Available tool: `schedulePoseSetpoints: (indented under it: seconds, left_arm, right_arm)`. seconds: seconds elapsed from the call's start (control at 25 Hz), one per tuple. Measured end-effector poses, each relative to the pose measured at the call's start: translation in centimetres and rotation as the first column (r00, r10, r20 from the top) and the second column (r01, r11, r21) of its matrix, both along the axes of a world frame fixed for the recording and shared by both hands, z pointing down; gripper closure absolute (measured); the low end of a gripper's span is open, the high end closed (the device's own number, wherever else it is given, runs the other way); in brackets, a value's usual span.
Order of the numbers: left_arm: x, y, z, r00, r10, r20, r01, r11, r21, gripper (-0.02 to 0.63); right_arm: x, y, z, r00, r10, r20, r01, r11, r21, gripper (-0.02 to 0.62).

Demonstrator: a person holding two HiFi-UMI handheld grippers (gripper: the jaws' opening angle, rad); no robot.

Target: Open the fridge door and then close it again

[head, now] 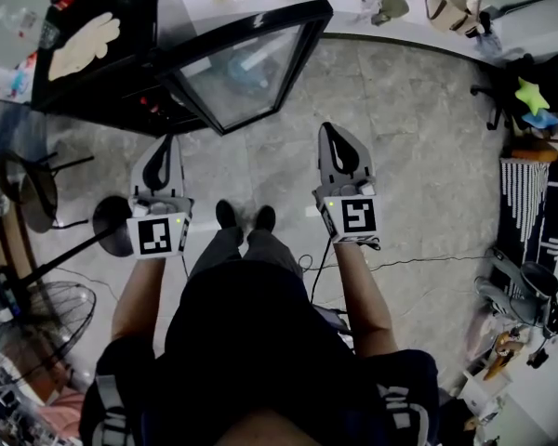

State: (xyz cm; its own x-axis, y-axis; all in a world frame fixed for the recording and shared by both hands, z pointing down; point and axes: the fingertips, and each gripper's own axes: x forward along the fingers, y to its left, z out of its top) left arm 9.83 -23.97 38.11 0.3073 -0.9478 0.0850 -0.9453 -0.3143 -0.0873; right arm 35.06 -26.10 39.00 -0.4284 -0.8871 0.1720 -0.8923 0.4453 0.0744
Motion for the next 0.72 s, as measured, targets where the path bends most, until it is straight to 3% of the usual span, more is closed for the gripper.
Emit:
schedulePoseSetpoints:
  seconds: [0.32, 0.72]
  left_arm:
    - [-1.0, 1.0, -0.7, 0.999, -0.024, -0.022, 0.024, 1.0, 0.015, 0.583]
    - [-0.9, 1.0, -0.6, 1.0, -0.014, -0.015, 0.014, 1.0, 0.001, 0.583]
  right_arm:
    - [0.4, 1.8, -0.6, 0.997, 0.062, -0.046, -0.062, 0.998, 0.003, 0.575]
    - [0.9, 0.7, -0.2, 0.997, 0.071, -0.024, -0.072, 0.997, -0.017, 0.575]
